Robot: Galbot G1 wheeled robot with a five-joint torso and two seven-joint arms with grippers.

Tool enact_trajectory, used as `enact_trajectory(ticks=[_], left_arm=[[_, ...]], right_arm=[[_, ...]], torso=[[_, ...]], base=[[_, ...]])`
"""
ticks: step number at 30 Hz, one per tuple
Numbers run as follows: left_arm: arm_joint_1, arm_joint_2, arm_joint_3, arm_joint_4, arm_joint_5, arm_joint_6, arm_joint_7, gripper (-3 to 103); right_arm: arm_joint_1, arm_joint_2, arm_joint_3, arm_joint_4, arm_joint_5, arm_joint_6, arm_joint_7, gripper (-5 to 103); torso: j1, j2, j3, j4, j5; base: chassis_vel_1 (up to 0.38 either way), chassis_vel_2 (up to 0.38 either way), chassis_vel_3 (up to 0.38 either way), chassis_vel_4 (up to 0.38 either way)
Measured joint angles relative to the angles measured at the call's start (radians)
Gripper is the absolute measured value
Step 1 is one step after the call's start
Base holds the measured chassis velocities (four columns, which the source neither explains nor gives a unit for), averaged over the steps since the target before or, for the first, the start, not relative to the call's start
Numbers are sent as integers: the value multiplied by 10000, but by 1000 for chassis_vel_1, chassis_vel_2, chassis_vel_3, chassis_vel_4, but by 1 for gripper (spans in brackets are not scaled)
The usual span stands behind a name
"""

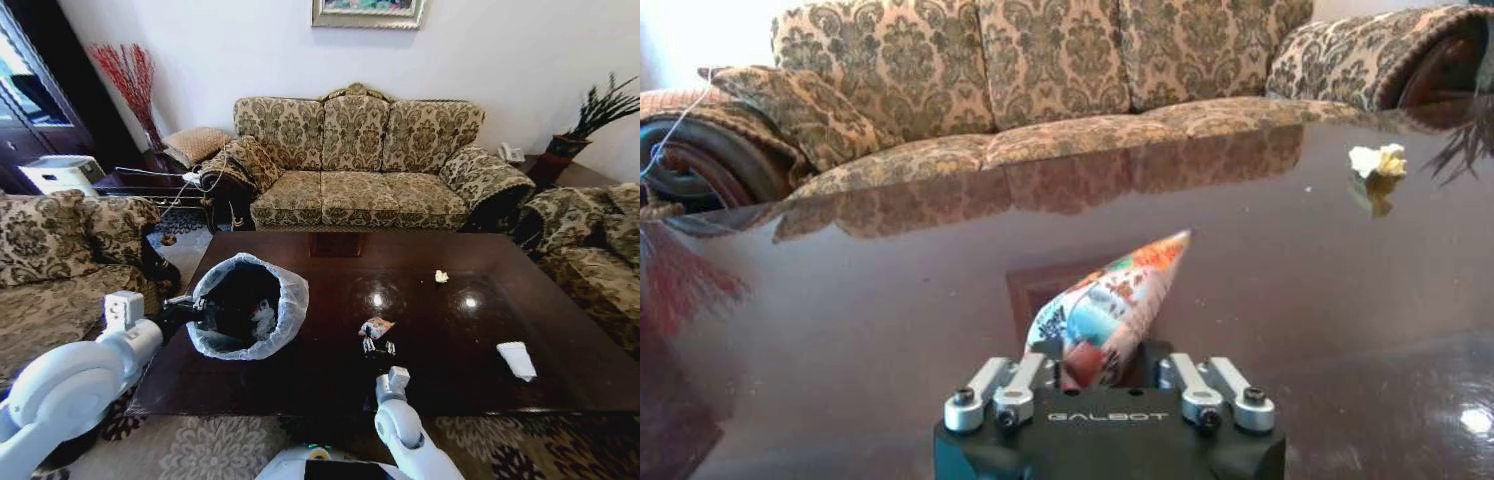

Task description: Move to the front of the table and place the trash on the table into the trash bin.

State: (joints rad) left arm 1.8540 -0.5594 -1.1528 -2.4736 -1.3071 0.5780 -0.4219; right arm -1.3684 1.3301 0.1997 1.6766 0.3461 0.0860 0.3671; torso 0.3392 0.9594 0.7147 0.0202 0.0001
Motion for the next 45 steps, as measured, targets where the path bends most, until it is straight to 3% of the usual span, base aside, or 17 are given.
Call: enact_trajectory(ticks=[9,14,17,21,22,24,25,27,32,35,42,44,45], left_arm=[[21,51,1,17,13,0,3,0],[32,48,5,17,14,0,5,0],[62,103,-10,16,8,10,5,0],[167,617,-206,48,-360,156,-130,0],[167,617,-206,48,-360,156,-130,0],[76,1171,-239,125,-786,245,-352,0],[76,1171,-239,125,-786,245,-352,0],[-48,1805,-247,173,-1289,345,-575,0],[-160,2543,-211,301,-1591,381,-706,0],[-271,3066,-157,363,-1723,374,-712,0],[-330,3146,-141,135,-1777,331,-696,0],[-316,2944,-132,6,-1776,325,-694,0],[-316,2944,-132,6,-1776,325,-694,0]], right_arm=[[8,-10,1,70,57,0,24,2],[-41,-37,12,260,187,248,-12,0],[-134,-96,26,683,332,850,-479,0],[-301,-340,87,3033,569,1554,-2164,0],[-301,-340,87,3033,569,1554,-2164,0],[-56,-369,-107,4521,877,1354,-3033,0],[-56,-369,-107,4521,877,1354,-3033,0],[607,-444,-562,5800,1477,934,-3585,0],[1036,-596,-1012,6856,1936,298,-4488,0],[1018,-927,-1578,7361,1808,-211,-5471,0],[1010,-1015,-2076,7026,834,-487,-6019,-1],[871,-966,-2104,6869,508,-527,-6020,9],[871,-966,-2104,6869,508,-527,-6020,9]], torso=[[0,0,0,0,-1],[0,0,0,0,-1],[0,0,0,0,-1],[-1,0,0,1,-3],[-1,0,0,1,-3],[-1,0,0,-1,-6],[-1,0,0,-1,-6],[-1,0,-1,0,-1],[1,0,1,1,-1],[0,0,0,-2,-1],[0,0,0,0,-1],[0,0,0,-1,-1],[0,0,0,-1,-1]], base=[[0,0,0,0],[0,0,0,0],[0,0,0,0],[0,0,0,0],[0,0,0,0],[0,0,0,0],[0,0,0,0],[0,0,0,0],[0,0,0,0],[0,0,0,0],[0,0,0,0],[0,0,0,0],[0,0,0,0]])
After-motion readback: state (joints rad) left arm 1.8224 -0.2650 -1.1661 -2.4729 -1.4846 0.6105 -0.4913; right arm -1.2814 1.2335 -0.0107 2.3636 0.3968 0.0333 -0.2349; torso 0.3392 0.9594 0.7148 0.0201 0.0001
